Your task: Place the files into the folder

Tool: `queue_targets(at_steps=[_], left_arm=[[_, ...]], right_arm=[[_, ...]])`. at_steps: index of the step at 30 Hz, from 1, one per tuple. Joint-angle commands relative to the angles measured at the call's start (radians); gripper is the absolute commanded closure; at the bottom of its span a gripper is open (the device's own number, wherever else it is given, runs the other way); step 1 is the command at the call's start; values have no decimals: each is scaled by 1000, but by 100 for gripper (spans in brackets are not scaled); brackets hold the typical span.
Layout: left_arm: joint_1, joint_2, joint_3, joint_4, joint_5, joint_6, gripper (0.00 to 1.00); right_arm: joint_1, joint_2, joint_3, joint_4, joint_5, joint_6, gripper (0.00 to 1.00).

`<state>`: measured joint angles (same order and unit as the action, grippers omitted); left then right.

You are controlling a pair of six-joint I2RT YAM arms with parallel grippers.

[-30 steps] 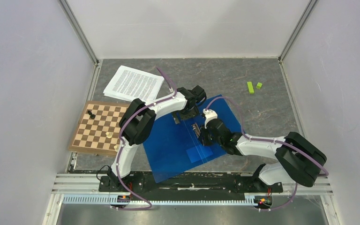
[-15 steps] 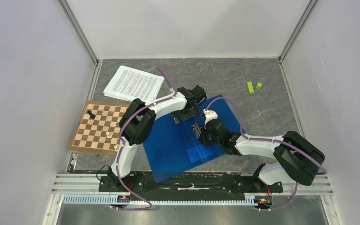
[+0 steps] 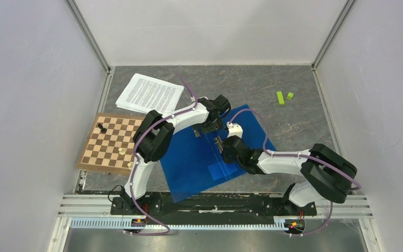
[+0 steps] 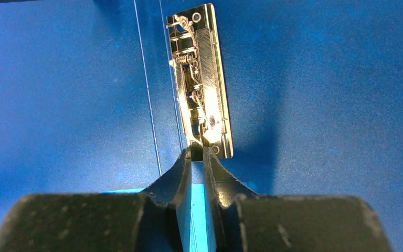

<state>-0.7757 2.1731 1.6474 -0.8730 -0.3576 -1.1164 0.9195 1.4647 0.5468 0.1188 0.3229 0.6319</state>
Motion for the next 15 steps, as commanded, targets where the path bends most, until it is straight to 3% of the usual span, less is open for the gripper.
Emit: queue_targets(at_steps=[1,8,15], left_arm=[[15,149,-101,18,39,46,10],[15,142,-115,36,50,47,11],[16,137,-126,47,55,47,11]], right_arm=[[6,74,-33,-190,186,47,100],[44,91,-31,-252,279,89,100],[51,159,-40,-262,240,125,100]])
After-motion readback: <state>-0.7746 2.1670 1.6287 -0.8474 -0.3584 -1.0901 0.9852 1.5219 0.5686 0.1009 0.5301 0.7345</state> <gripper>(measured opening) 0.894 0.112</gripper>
